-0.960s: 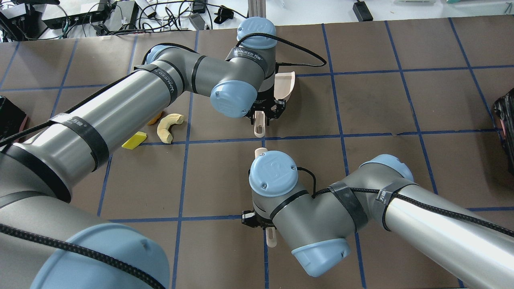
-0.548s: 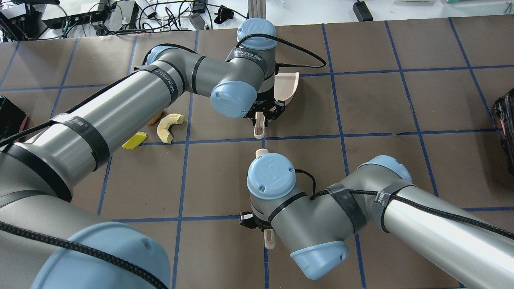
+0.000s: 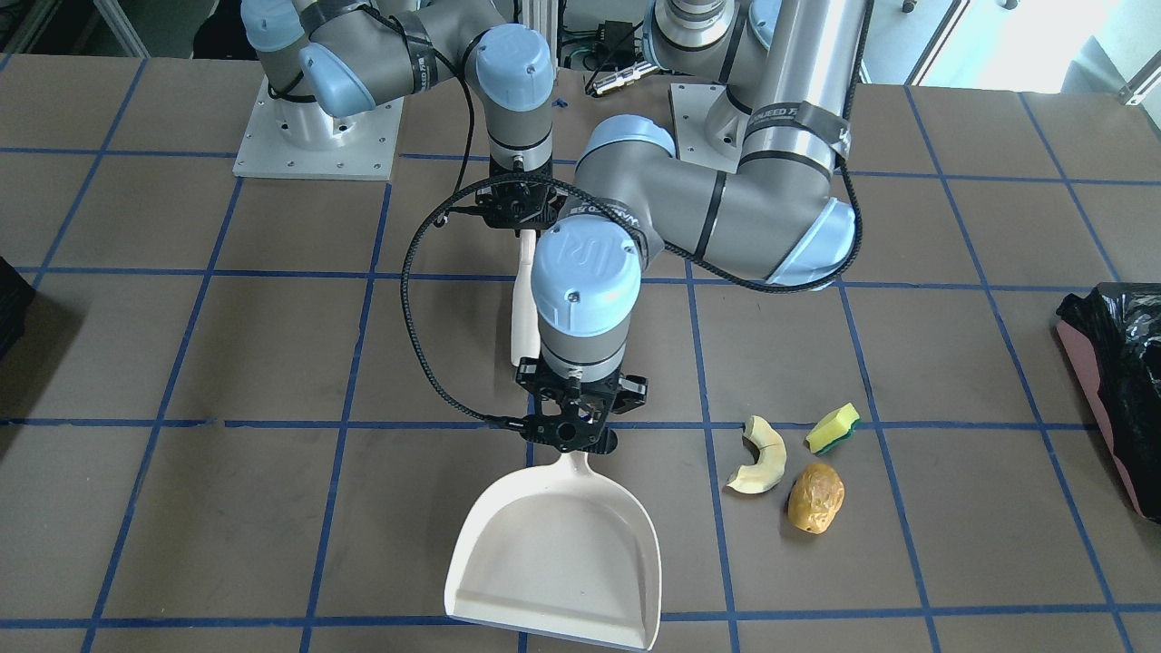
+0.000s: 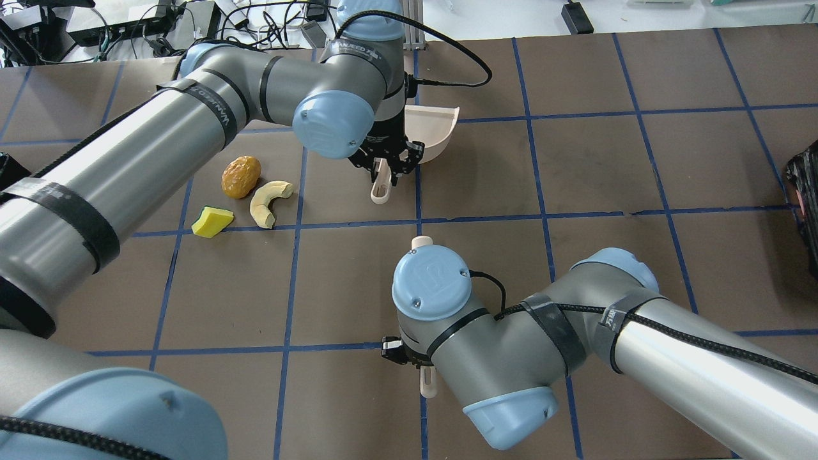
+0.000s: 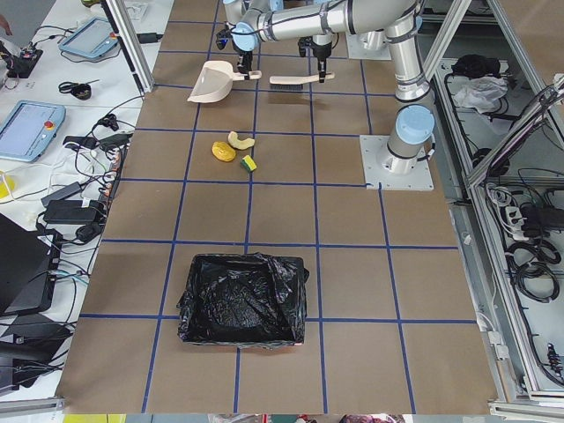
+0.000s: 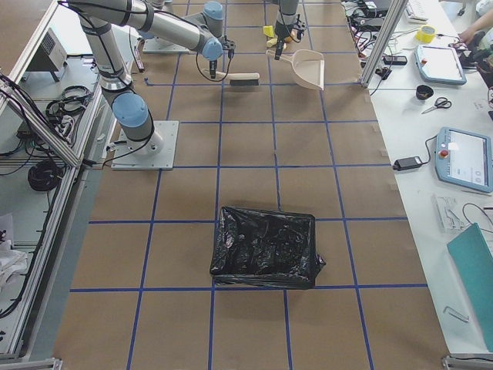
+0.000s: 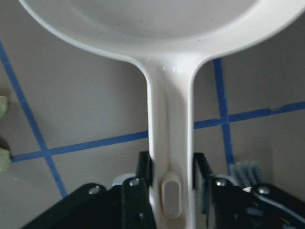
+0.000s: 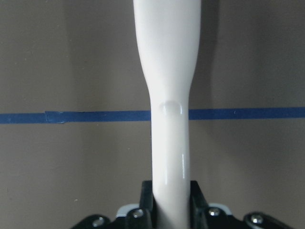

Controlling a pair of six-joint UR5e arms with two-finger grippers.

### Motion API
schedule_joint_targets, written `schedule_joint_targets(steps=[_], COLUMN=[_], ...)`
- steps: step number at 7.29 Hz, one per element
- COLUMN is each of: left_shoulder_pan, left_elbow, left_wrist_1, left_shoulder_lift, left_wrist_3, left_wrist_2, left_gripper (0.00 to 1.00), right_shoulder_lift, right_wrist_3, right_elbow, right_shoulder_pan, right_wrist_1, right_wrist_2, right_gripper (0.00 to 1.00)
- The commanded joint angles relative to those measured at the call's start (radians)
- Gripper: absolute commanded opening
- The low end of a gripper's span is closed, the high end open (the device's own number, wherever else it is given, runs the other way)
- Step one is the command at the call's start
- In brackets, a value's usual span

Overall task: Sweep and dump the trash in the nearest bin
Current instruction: 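Set the dustpan beside the trash with the left gripper while the right carries the brush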

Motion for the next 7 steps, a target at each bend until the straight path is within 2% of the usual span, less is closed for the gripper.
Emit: schedule_joint_targets(steps=[1, 3, 6, 7], left_shoulder_pan=[0.11, 0.222, 0.339, 0.411], left_elbow=[-0.01, -0.016, -0.062, -0.071], left_wrist_1=[-0.035, -0.08, -0.062, -0.045], left_shoulder_lift=[0.063, 0.114, 0.151, 0.157], left_wrist_3=[0.314, 0.604, 0.897, 0.997], left_wrist_2=[0.071, 0.113, 0.163, 0.161], left_gripper=[0.0, 0.0, 0.0, 0.0], right_shoulder_lift=[-0.014, -0.009, 0.021, 0.041], right_wrist_3=[0.096, 0.281, 0.569, 0.64], right_elbow=[-0.009, -0.07, -0.121, -0.148], right_shoulder_pan=[-0.001, -0.001, 0.001, 0.002], right_wrist_1=[0.012, 0.098, 0.098, 0.104], right_wrist_2=[-0.012, -0.011, 0.007, 0.024], right_gripper=[0.0, 0.0, 0.0, 0.0])
